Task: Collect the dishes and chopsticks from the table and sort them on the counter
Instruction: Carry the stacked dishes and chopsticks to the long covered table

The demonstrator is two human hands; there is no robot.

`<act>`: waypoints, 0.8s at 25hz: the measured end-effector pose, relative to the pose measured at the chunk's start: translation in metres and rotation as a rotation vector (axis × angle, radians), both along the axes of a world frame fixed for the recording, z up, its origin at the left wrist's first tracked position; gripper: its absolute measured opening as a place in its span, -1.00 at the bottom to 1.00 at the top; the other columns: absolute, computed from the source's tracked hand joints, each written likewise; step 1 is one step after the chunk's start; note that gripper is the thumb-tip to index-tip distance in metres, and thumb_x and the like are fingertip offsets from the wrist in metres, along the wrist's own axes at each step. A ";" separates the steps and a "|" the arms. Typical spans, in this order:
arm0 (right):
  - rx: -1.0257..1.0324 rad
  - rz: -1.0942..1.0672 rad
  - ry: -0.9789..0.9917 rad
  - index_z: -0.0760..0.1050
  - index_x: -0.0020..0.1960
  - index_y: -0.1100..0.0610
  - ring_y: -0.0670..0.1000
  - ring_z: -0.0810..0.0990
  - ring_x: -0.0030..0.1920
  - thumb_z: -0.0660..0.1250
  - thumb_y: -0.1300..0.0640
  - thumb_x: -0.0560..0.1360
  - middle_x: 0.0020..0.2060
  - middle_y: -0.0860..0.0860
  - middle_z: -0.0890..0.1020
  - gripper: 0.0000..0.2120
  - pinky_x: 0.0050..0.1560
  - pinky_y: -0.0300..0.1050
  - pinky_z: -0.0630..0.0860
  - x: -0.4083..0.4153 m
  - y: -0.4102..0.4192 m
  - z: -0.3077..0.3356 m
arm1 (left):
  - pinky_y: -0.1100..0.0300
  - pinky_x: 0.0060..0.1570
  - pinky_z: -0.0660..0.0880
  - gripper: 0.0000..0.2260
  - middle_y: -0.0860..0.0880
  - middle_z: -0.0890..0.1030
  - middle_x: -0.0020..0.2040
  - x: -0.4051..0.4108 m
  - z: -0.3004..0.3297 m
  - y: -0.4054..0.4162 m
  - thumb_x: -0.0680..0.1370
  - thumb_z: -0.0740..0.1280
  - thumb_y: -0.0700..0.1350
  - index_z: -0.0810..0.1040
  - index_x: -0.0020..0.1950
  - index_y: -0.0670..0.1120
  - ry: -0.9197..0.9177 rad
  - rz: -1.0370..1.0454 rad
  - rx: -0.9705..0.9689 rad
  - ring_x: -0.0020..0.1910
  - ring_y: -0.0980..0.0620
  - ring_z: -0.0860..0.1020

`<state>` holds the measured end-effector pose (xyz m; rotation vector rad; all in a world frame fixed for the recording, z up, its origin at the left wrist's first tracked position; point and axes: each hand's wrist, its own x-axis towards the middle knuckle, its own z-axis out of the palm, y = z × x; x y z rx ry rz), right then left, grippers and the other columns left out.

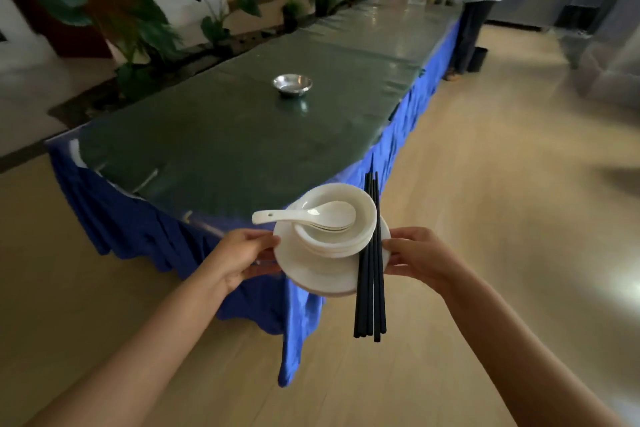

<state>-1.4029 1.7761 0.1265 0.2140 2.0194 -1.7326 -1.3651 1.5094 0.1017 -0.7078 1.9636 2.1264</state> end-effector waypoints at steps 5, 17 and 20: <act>0.026 0.130 0.000 0.52 0.09 0.35 0.10 0.62 -0.27 0.23 0.37 0.50 -0.19 0.25 0.62 -0.81 -0.27 -0.13 0.65 -0.127 0.021 0.009 | 0.17 -0.51 0.59 -0.84 -0.06 0.63 -0.50 -0.086 0.008 0.034 0.51 0.29 -0.34 0.57 -0.25 -0.20 0.005 0.198 0.043 -0.53 0.05 0.60; 0.021 0.419 -0.001 0.54 -0.04 0.28 -0.07 0.61 -0.50 0.22 0.40 0.50 -0.40 0.14 0.60 -0.86 -0.46 -0.24 0.56 -0.390 -0.058 0.002 | 0.18 -0.46 0.59 -0.83 -0.06 0.66 -0.45 -0.277 -0.001 -0.014 0.52 0.27 -0.34 0.60 -0.21 -0.19 0.037 0.411 0.056 -0.45 0.05 0.64; -0.012 0.480 -0.041 0.54 -0.13 0.25 -0.03 0.63 -0.50 0.21 0.43 0.50 -0.50 0.09 0.63 -0.82 -0.49 -0.21 0.56 -0.447 -0.096 -0.001 | 0.18 -0.44 0.59 -0.85 -0.05 0.68 -0.42 -0.312 0.000 -0.037 0.51 0.28 -0.33 0.61 -0.18 -0.18 0.019 0.503 0.052 -0.41 0.04 0.66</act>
